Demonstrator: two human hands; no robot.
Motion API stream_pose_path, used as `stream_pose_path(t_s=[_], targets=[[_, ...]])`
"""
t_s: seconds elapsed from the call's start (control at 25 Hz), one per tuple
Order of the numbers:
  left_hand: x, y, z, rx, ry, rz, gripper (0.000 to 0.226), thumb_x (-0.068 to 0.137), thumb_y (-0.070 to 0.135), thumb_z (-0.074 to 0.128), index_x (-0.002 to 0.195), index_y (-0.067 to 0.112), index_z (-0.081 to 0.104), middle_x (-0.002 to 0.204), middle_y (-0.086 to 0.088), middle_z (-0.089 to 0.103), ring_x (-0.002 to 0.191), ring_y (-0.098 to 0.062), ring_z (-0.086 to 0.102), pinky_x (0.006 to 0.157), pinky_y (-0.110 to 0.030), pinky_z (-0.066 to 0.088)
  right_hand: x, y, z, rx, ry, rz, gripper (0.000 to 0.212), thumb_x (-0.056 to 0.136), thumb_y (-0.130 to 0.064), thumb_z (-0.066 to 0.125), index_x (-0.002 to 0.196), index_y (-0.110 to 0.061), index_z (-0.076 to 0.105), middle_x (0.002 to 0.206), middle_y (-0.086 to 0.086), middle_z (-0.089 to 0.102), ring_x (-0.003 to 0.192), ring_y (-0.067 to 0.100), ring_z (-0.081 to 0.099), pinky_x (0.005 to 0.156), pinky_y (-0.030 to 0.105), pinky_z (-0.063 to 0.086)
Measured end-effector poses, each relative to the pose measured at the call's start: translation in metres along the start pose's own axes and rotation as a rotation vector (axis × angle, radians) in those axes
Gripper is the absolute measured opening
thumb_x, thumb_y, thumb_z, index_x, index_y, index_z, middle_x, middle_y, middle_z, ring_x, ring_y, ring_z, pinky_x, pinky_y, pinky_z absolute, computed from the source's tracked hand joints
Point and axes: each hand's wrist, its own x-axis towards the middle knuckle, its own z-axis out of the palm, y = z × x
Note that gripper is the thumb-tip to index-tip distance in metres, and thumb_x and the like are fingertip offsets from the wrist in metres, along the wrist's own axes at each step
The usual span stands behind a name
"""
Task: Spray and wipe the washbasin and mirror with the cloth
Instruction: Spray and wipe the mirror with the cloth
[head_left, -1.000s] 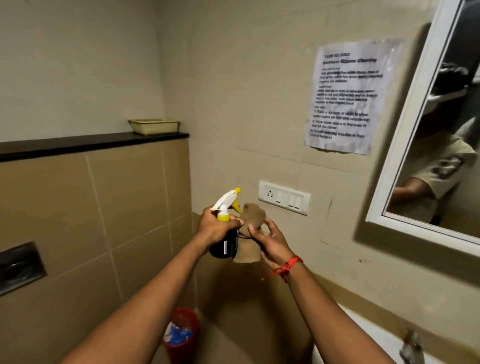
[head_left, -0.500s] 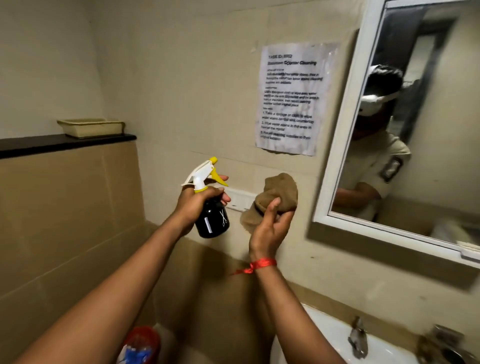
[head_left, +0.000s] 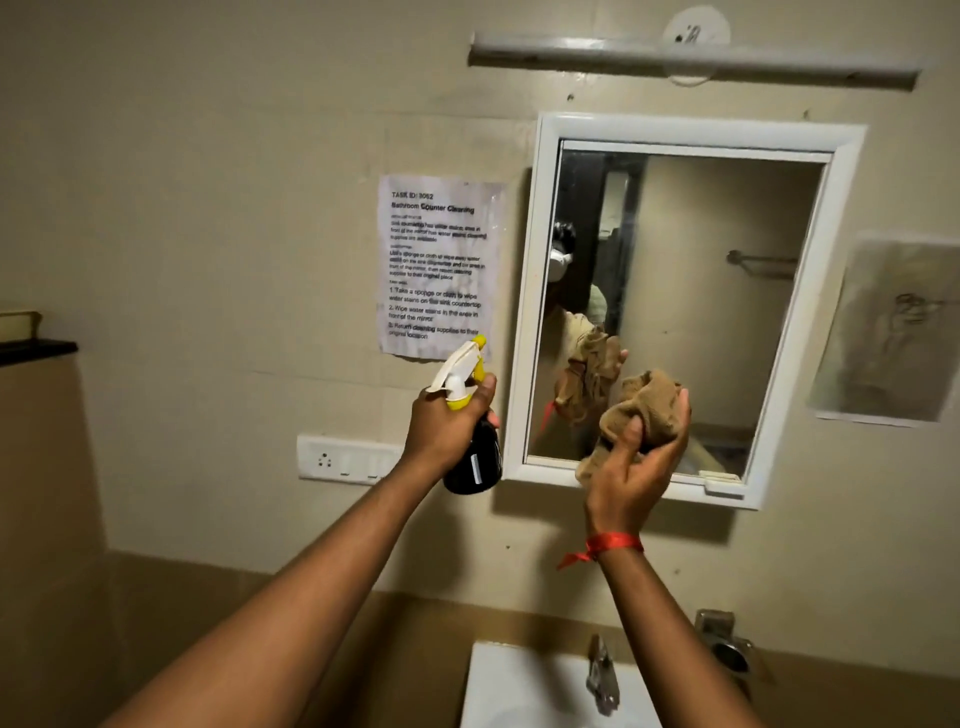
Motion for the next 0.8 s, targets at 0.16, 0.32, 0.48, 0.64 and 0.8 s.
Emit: stream_pose_path(t_s=[0.16,0.32,0.48,0.64,0.8], targets=[[0.034,0.035,0.014,0.081,0.034,0.096,0.034,0.094,0.051,0.063,0.072,0.026,0.066,0.070,-0.007,0.078,0.077,-0.022,0.076,0.086,-0.038,0.058,0.008,0.002,0.003,0.013,-0.040,-0.042,0.057,0.099,-0.030,0.048,0.152,-0.016,0.031,0.156,0.003,0.037,0.142,0.021,0.041,0.111,0.055,0.042],[0.044,0.036,0.018,0.030,-0.040,0.152,0.031,0.092,0.054,0.063,0.100,0.025,0.071,0.073,-0.006,0.079,0.076,-0.022,0.078,0.086,-0.042,0.061,0.027,-0.010,0.035,-0.063,-0.105,-0.213,0.056,0.098,-0.021,0.049,0.150,-0.006,0.033,0.157,0.014,0.033,0.146,0.026,0.034,0.119,0.048,0.033],[0.044,0.013,0.003,-0.044,-0.032,0.128,0.037,0.093,0.049,0.065,0.111,0.016,0.071,0.075,-0.011,0.078,0.070,-0.021,0.074,0.079,-0.034,0.057,0.110,-0.057,0.107,-0.157,-0.302,-0.537,0.069,0.083,0.005,0.046,0.150,-0.006,0.037,0.159,0.019,0.026,0.149,0.030,0.026,0.123,0.020,0.016],[0.052,-0.001,-0.004,-0.090,0.035,0.158,0.013,0.093,0.045,0.065,0.105,0.051,0.065,0.097,-0.004,0.079,0.066,-0.026,0.072,0.077,-0.037,0.060,0.229,-0.125,0.213,-0.803,-0.406,-0.849,0.062,0.089,-0.026,0.049,0.150,-0.024,0.038,0.161,0.007,0.028,0.152,0.032,0.016,0.124,0.050,0.007],[0.055,-0.016,-0.001,-0.072,0.063,0.161,0.031,0.097,0.037,0.064,0.097,0.068,0.063,0.106,0.000,0.077,0.065,-0.025,0.072,0.078,-0.035,0.058,0.253,-0.118,0.236,-1.064,-0.654,-1.001,0.060,0.091,-0.051,0.038,0.142,-0.022,0.044,0.158,0.004,0.033,0.153,0.030,0.014,0.122,0.056,0.010]])
